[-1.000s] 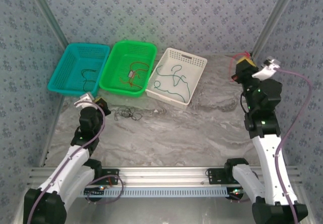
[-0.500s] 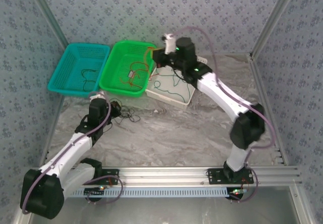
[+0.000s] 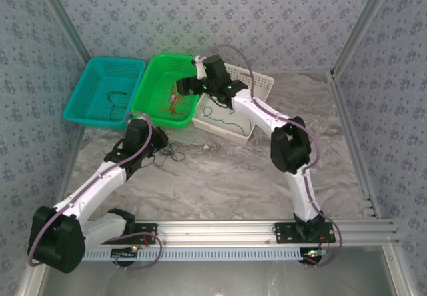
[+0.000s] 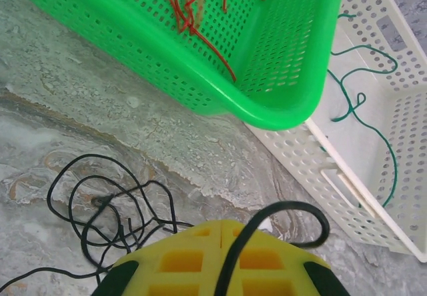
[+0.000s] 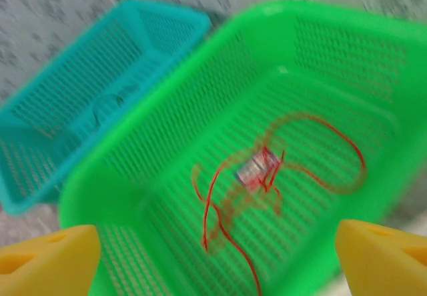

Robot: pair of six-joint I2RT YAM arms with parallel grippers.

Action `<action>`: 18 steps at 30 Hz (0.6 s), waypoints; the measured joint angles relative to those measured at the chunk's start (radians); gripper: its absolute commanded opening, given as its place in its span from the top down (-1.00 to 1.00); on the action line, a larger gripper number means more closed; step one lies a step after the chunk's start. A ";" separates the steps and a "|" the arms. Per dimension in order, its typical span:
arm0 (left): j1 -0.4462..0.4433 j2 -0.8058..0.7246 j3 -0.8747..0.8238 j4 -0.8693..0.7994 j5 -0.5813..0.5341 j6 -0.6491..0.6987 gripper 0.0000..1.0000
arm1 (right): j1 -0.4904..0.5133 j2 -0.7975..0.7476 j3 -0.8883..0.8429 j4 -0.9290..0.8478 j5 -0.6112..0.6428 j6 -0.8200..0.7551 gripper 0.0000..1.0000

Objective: Untangle the cables

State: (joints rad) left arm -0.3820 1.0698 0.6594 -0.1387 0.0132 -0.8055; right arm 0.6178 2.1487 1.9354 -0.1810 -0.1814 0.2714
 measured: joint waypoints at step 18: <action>-0.105 0.151 0.390 -0.174 0.097 0.027 1.00 | 0.099 -0.675 -1.019 0.450 -0.002 -0.069 -1.00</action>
State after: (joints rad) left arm -0.4873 1.2209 1.0492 -0.3126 0.1104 -0.7788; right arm 0.7166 1.4734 0.9165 0.2687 -0.1837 0.2024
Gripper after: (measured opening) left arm 0.064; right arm 0.999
